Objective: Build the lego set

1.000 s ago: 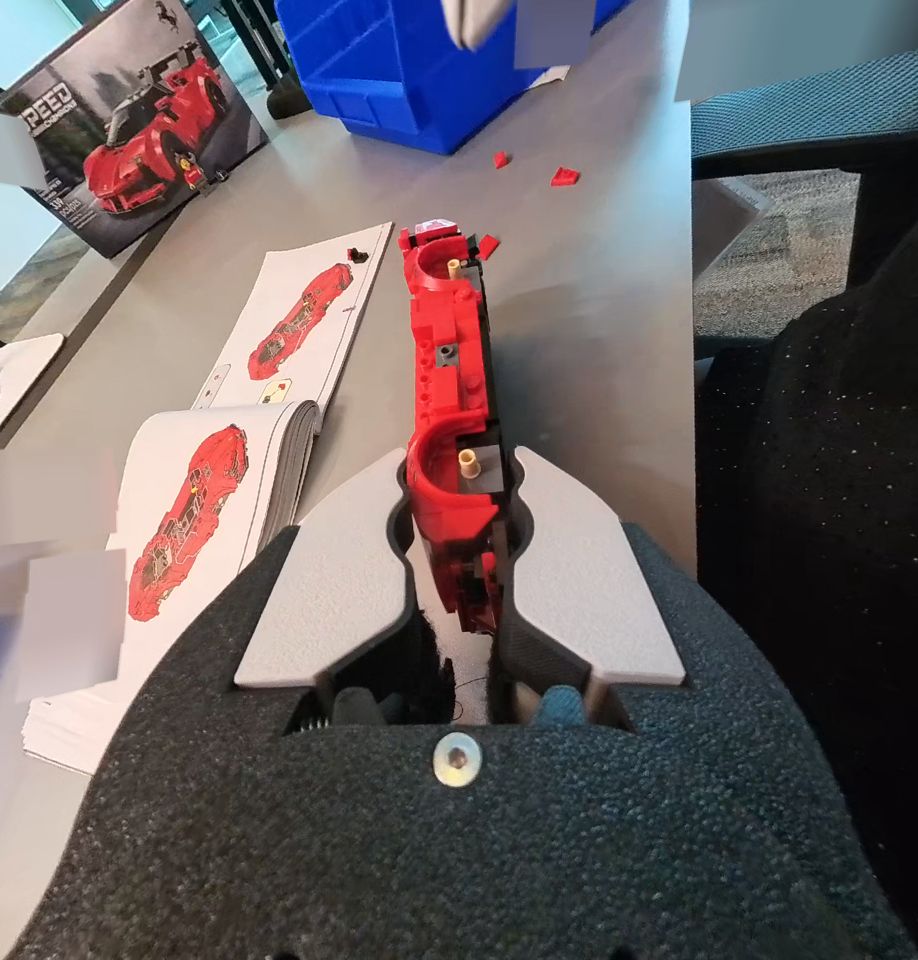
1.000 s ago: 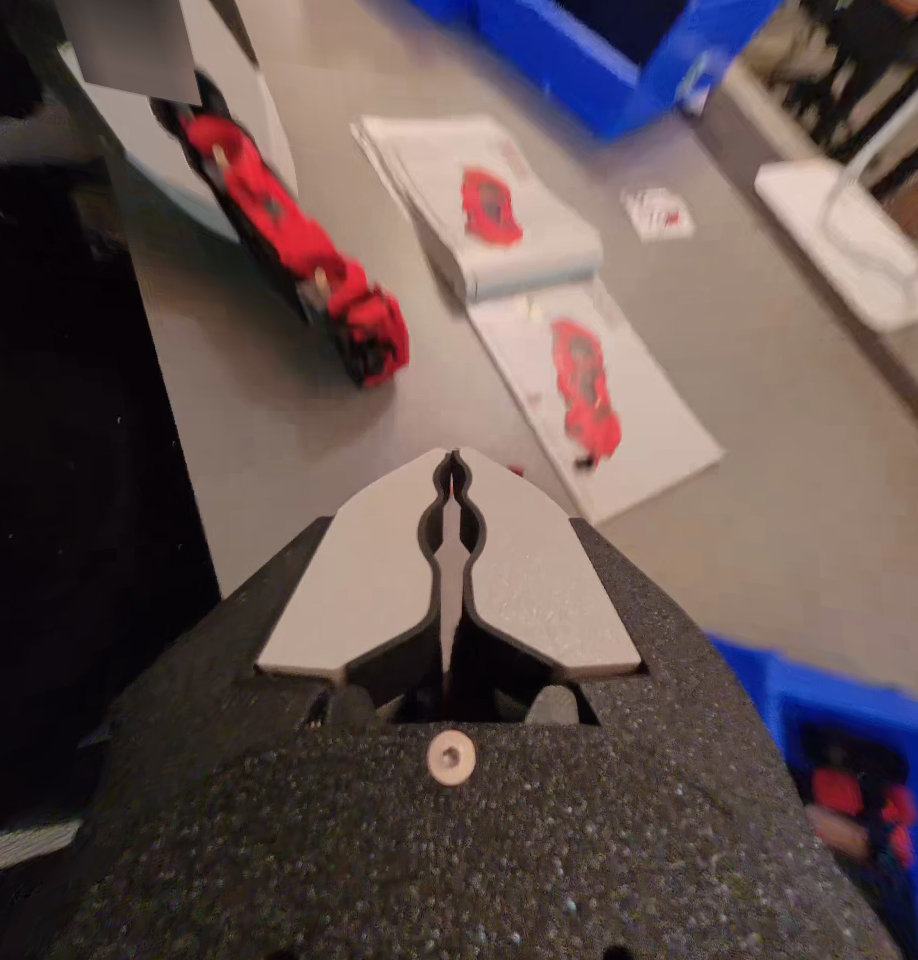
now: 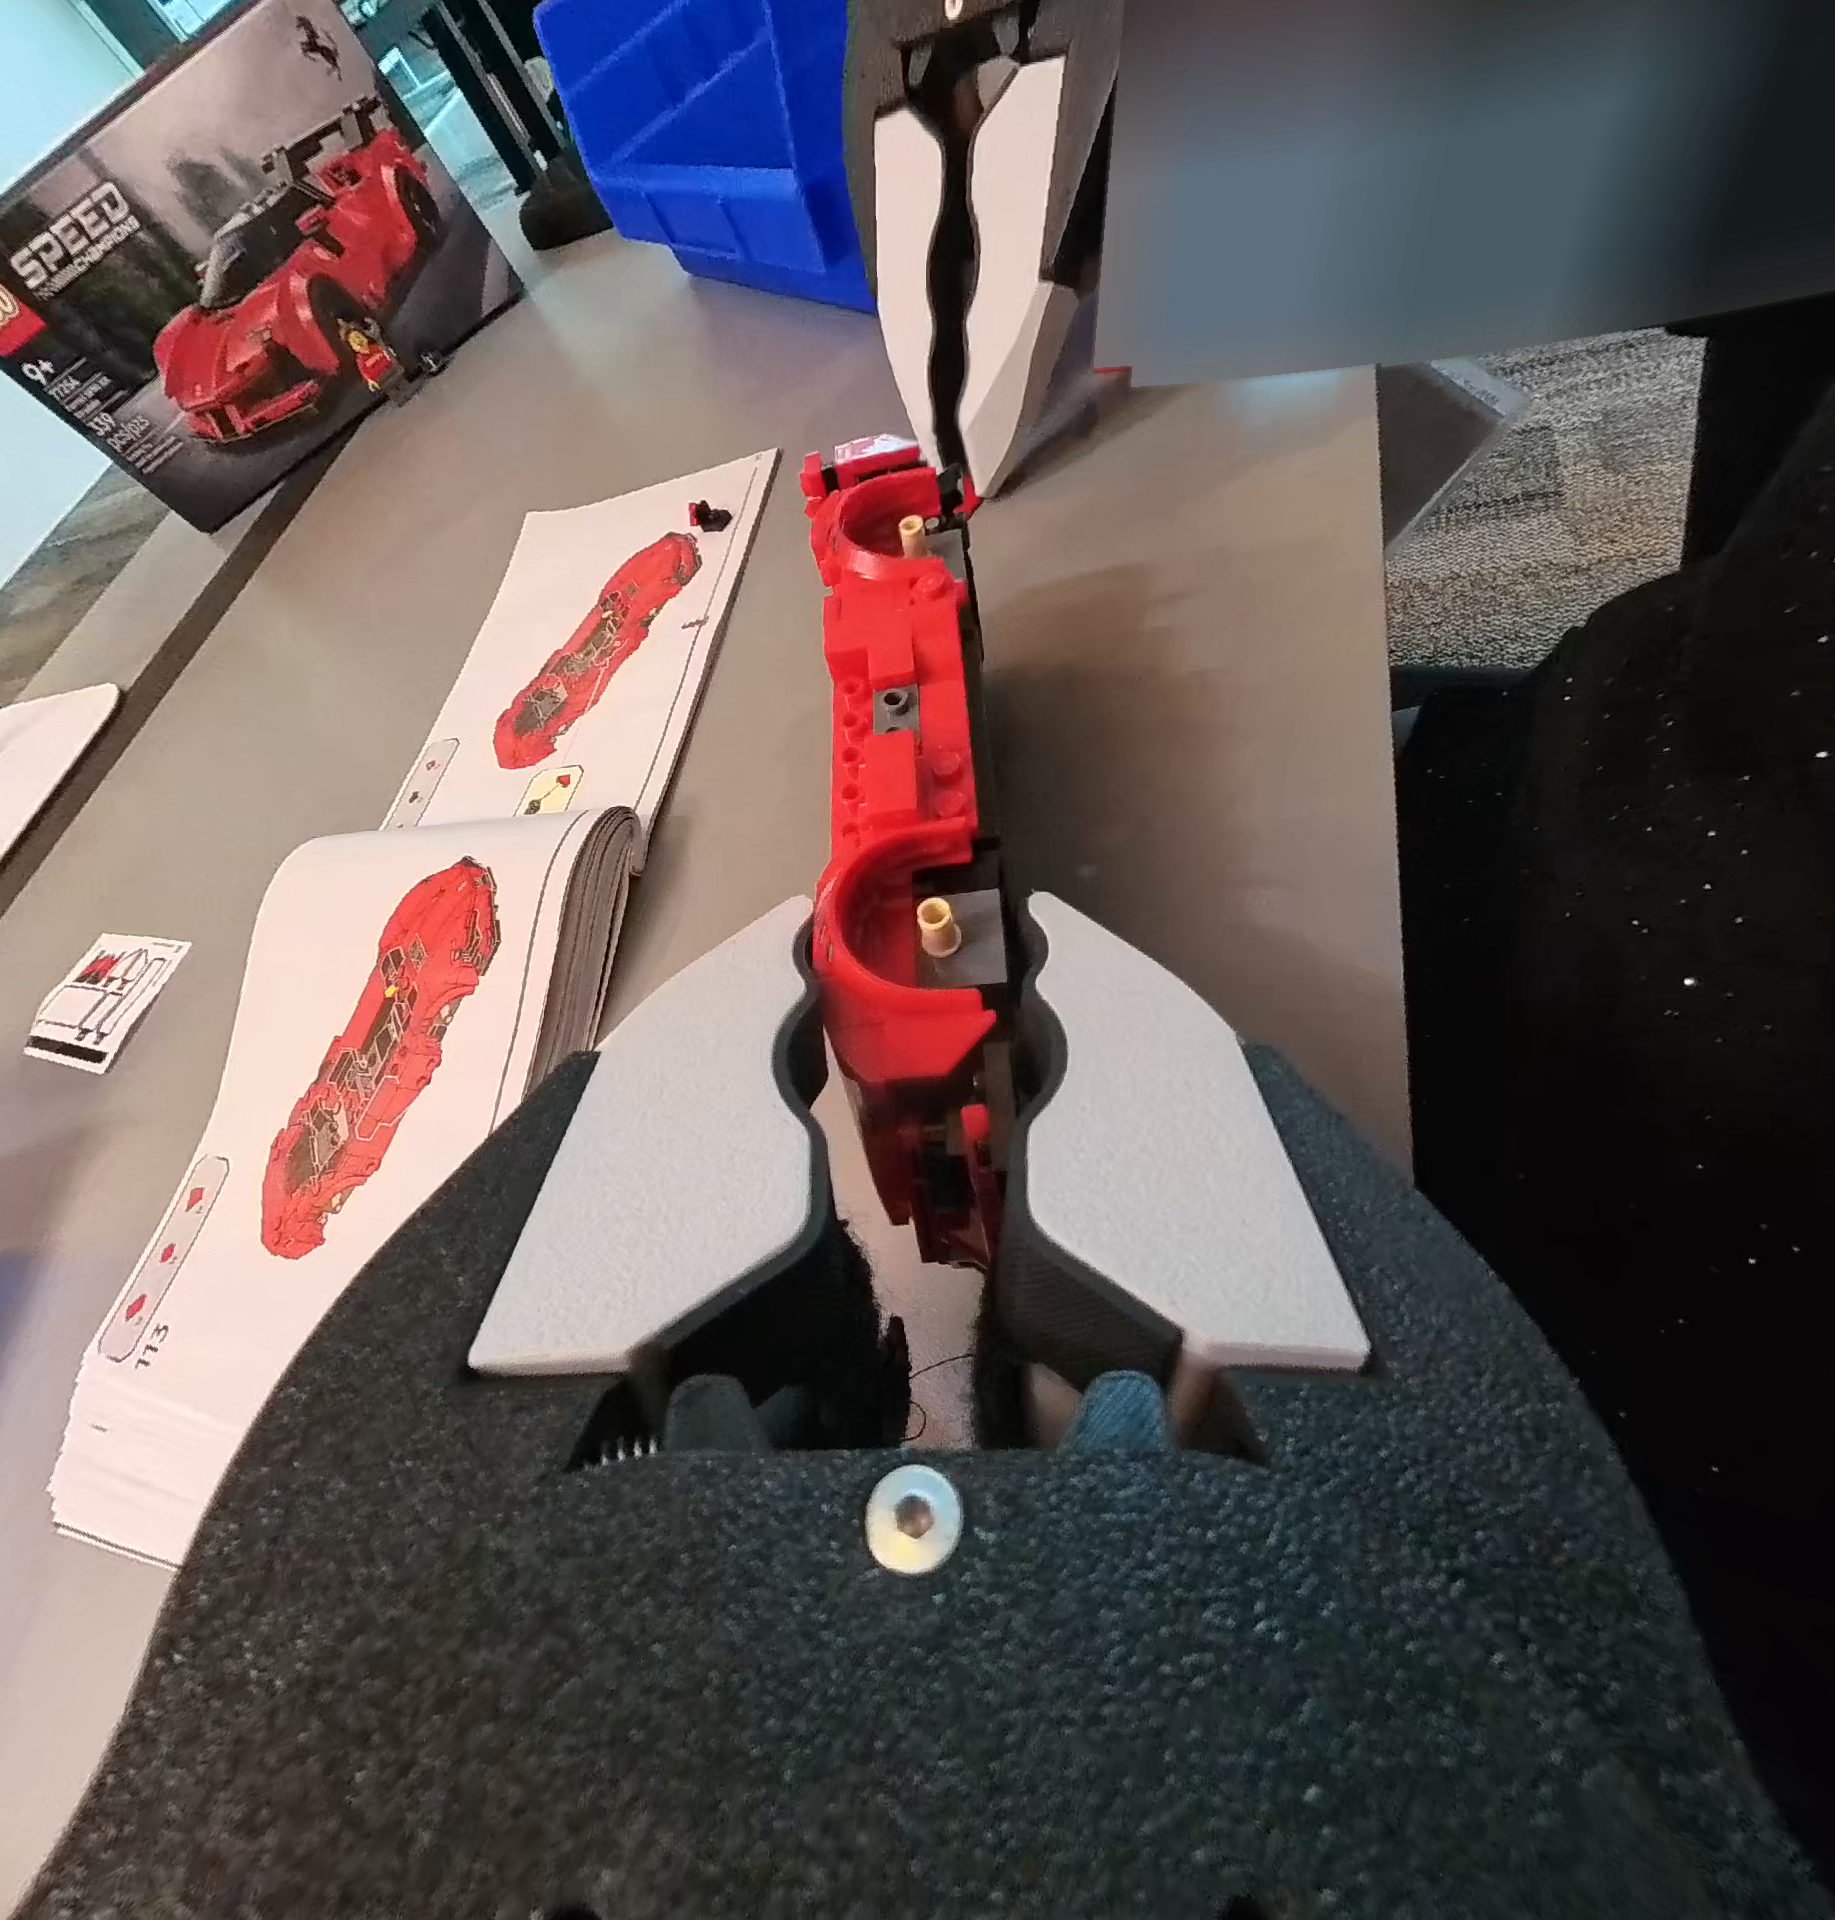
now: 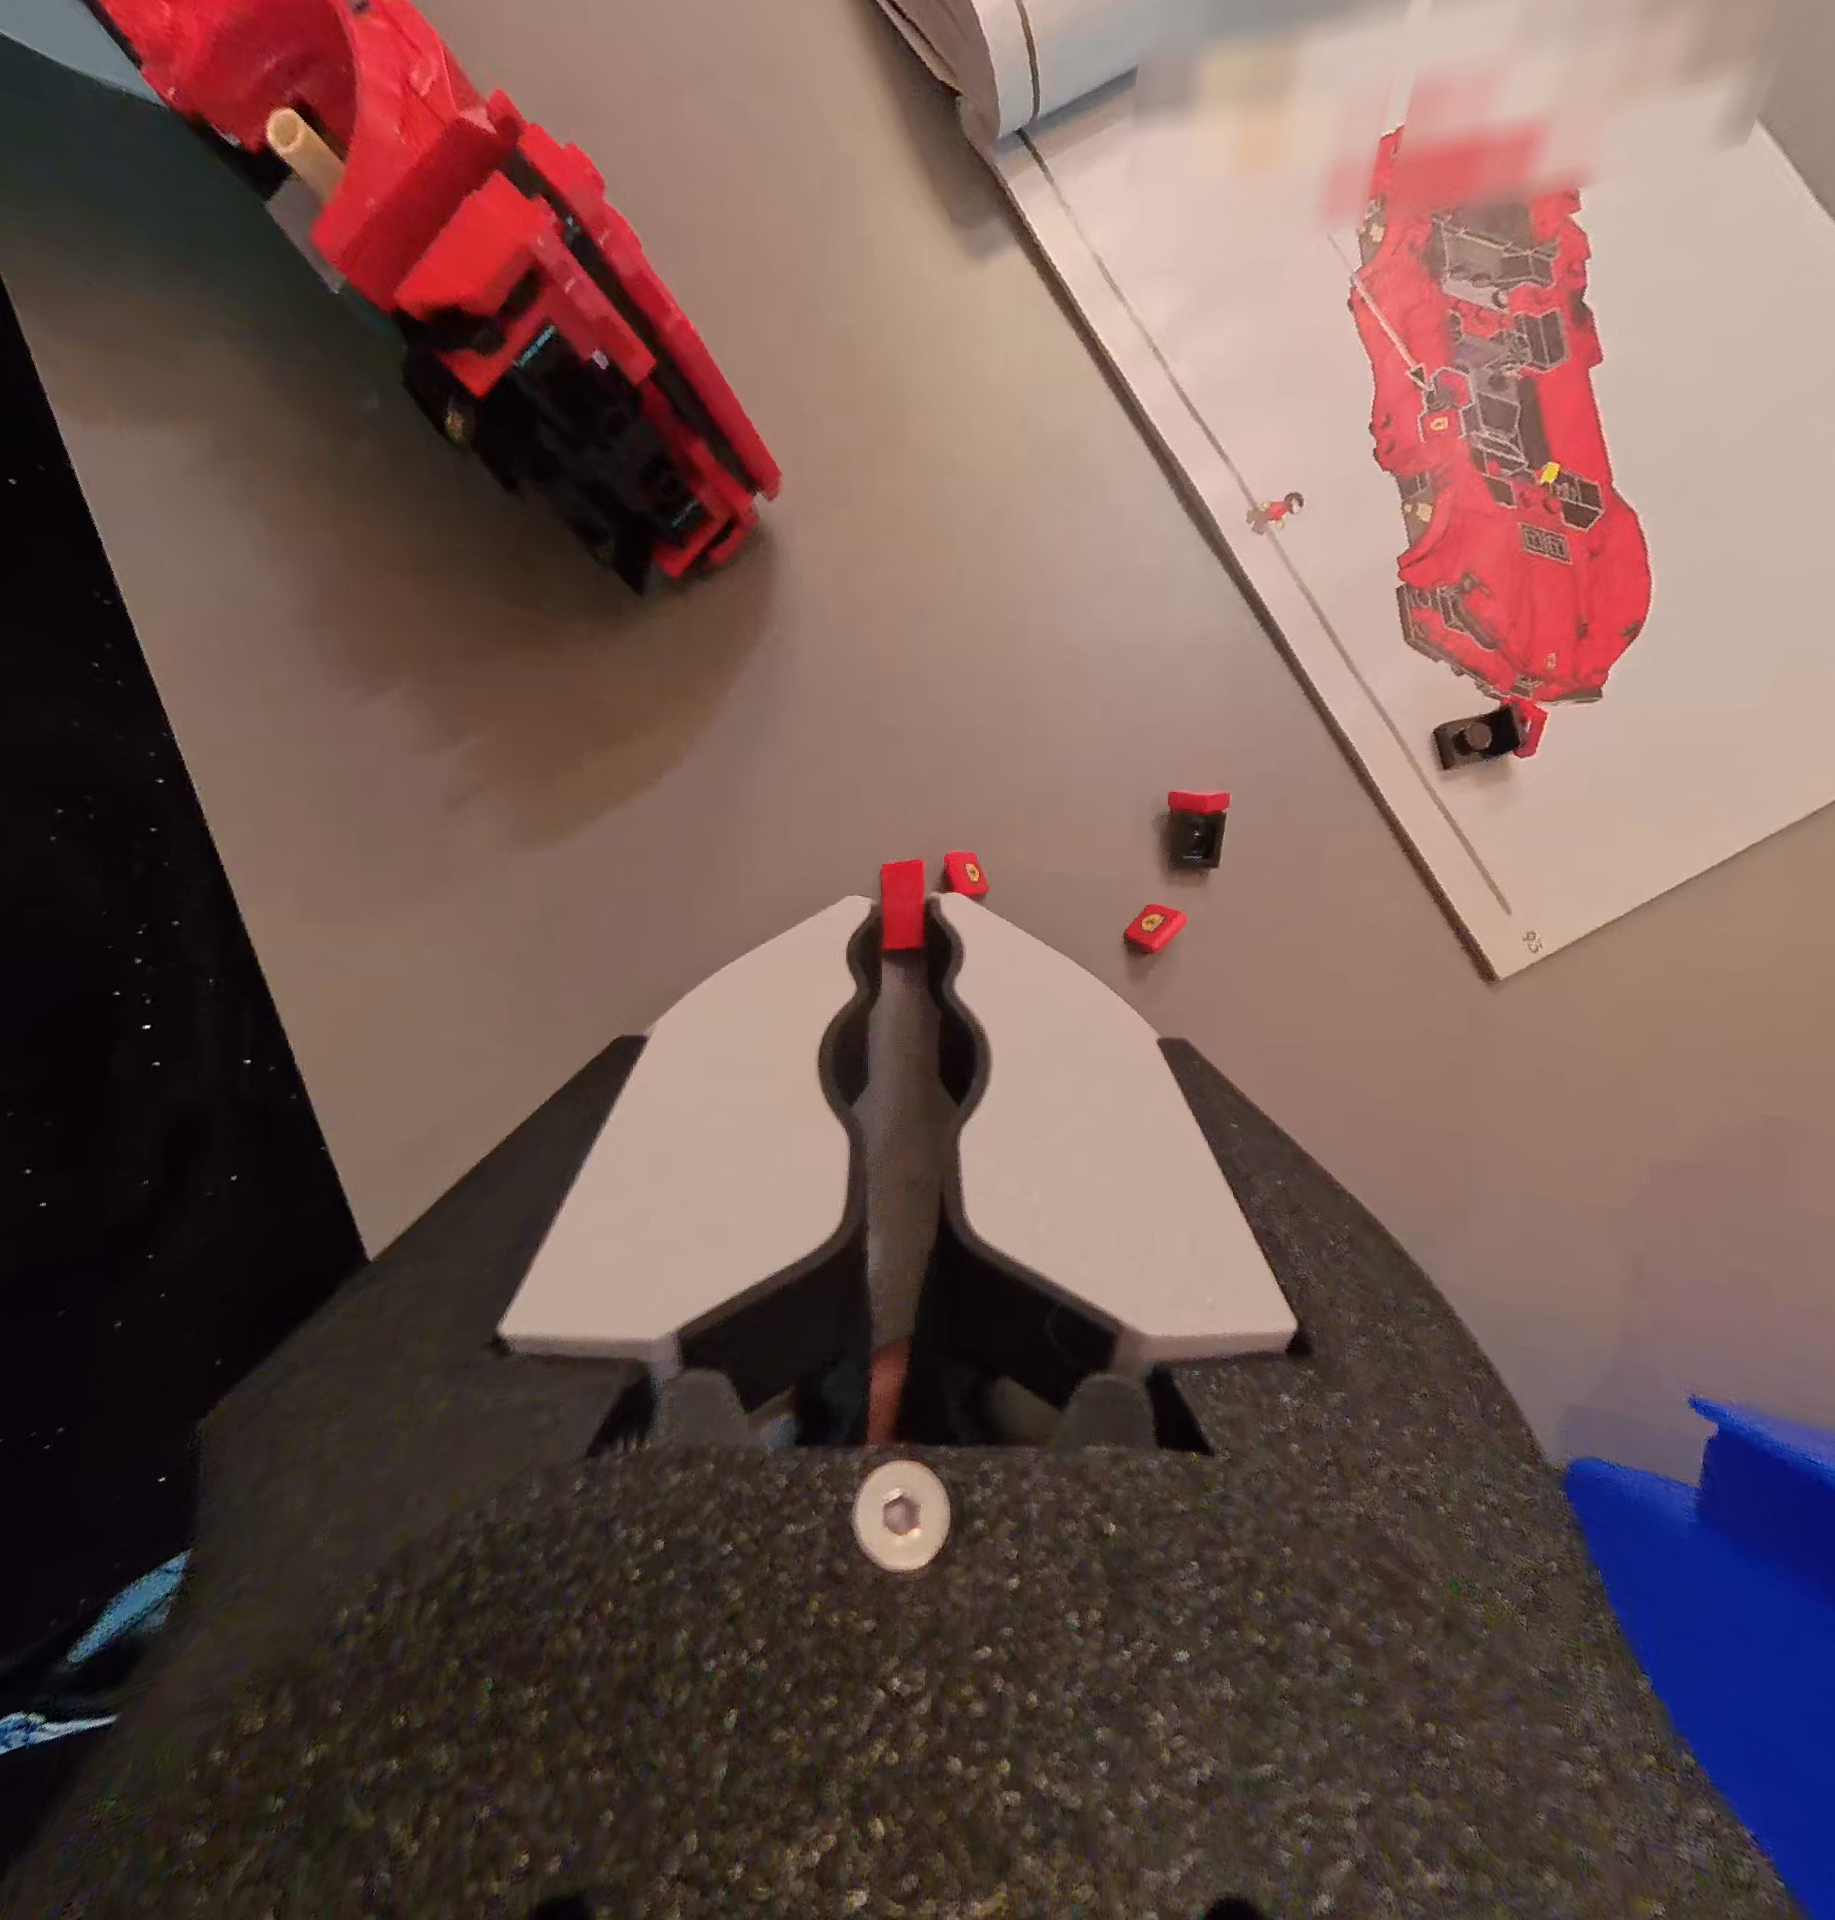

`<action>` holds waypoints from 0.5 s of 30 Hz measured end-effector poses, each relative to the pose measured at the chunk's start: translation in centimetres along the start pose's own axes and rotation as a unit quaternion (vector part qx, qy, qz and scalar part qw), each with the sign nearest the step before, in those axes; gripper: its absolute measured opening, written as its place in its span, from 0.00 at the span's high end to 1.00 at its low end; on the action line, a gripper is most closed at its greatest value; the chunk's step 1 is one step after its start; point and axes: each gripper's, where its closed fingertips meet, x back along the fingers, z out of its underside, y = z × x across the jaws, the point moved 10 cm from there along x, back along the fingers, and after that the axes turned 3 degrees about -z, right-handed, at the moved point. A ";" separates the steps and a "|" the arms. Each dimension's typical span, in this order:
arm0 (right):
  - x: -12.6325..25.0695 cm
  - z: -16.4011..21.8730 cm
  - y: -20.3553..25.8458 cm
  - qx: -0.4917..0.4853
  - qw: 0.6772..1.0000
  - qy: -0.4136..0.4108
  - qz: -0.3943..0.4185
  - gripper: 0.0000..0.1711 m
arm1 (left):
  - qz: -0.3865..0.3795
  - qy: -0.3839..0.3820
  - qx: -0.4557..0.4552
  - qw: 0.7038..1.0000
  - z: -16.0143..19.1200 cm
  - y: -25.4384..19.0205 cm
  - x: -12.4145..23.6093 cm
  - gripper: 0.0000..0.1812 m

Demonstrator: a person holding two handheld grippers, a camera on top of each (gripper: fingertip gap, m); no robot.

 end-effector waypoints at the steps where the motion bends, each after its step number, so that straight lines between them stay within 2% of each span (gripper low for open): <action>1: 0.0 0.0 0.0 0.003 1.000 0.000 -0.003 0.96 | 0.000 -0.001 0.000 1.000 -0.1 0.0 -0.1 0.82; 9: 0.5 -0.2 1.0 0.105 0.994 -0.039 -0.006 0.97 | 0.000 -0.004 -0.003 1.000 0.0 0.0 0.1 0.82; 15: 1.0 -1.0 1.1 0.114 0.992 -0.046 -0.037 0.98 | 0.001 -0.005 -0.004 1.000 0.1 0.1 -0.1 0.82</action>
